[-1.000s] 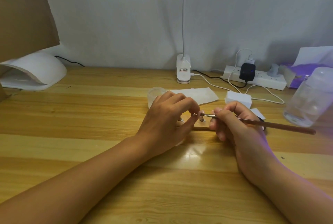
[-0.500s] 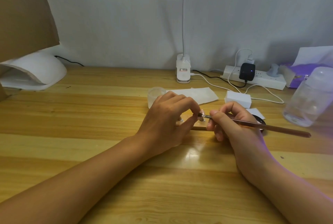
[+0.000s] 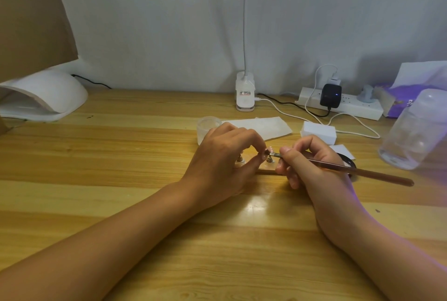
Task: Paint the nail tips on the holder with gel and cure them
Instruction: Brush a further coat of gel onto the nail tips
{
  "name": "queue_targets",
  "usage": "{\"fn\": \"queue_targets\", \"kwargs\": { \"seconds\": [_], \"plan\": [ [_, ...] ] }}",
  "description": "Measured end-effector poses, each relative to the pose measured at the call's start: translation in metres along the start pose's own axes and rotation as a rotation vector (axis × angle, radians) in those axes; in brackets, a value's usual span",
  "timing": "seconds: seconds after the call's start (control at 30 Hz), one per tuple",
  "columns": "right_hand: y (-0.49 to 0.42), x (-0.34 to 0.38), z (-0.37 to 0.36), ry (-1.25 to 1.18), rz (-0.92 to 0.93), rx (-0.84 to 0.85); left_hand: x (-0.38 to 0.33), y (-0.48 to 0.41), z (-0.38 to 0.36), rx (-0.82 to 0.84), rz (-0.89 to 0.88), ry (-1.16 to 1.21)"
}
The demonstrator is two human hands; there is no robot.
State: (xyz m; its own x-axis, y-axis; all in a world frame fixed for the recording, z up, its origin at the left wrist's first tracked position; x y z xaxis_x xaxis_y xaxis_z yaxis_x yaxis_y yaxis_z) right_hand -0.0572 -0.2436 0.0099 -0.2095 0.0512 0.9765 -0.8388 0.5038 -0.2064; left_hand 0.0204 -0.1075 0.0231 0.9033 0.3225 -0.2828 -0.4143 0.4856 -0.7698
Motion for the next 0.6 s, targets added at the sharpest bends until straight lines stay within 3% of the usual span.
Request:
{"fn": "queue_targets", "kwargs": {
  "seconds": [0.6],
  "plan": [
    [-0.003, -0.003, 0.004, 0.007, -0.027, -0.058, 0.013, 0.002, -0.007, 0.111, 0.153, -0.102]
  ]
}}
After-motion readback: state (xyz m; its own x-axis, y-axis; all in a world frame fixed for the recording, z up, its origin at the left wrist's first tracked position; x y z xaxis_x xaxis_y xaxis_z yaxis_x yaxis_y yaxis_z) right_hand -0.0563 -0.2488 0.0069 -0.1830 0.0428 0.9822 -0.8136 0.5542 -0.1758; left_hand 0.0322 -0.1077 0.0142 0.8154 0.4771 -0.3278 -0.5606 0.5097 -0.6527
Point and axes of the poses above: each hand's wrist, its own y-axis away from the middle knuckle, its own z-axis out of the back of the hand, x = y × z, the point moved 5 cm from there along -y, towards the middle knuckle, and after that the axes turned 7 degrees about -x, right-handed, at the moved point
